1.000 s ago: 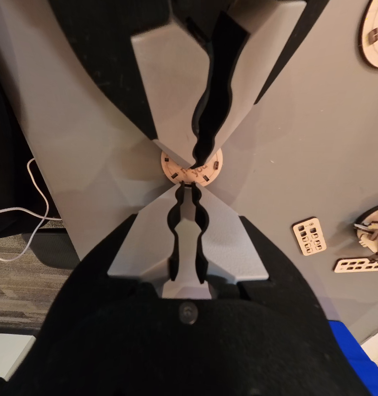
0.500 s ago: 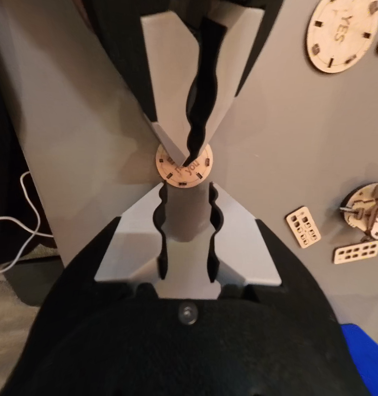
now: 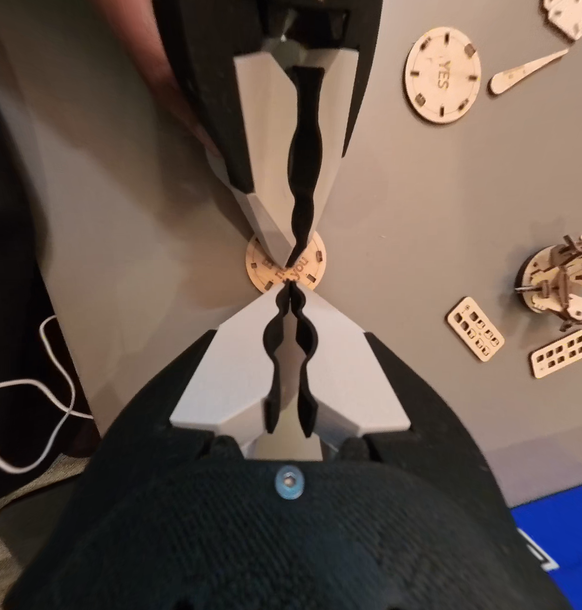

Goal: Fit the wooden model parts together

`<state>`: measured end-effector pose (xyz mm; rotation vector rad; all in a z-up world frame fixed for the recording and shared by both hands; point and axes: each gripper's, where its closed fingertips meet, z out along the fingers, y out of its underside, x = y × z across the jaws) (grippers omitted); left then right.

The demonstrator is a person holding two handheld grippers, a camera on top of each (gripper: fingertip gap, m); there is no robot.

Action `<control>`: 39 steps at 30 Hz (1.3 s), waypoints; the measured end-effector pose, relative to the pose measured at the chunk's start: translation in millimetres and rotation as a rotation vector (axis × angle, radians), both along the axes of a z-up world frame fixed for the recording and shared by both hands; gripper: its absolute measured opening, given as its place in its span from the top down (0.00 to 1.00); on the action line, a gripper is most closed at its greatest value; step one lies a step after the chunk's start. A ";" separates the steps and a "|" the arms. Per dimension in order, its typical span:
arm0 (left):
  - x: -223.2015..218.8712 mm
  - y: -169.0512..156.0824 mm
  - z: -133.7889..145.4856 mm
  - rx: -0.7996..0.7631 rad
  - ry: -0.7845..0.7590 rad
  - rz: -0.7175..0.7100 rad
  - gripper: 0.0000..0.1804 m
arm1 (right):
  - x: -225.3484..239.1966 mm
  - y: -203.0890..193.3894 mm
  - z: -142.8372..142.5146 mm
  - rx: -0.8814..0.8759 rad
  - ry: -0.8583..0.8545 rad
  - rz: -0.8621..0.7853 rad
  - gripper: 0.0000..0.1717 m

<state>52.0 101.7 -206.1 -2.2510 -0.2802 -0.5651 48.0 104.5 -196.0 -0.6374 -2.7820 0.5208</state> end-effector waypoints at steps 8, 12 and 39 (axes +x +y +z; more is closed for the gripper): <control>0.3 -0.3 -0.5 -0.003 0.026 -0.002 1.00 | -7.4 -3.5 12.7 -0.043 0.065 -0.024 1.00; 0.3 -0.3 -0.4 -0.004 0.029 -0.003 1.00 | -5.5 5.3 -4.9 -0.005 0.035 -0.061 1.00; 1.0 -1.2 -1.6 -0.010 0.014 0.016 1.00 | -95.7 -9.9 136.1 -0.960 1.113 -0.625 1.00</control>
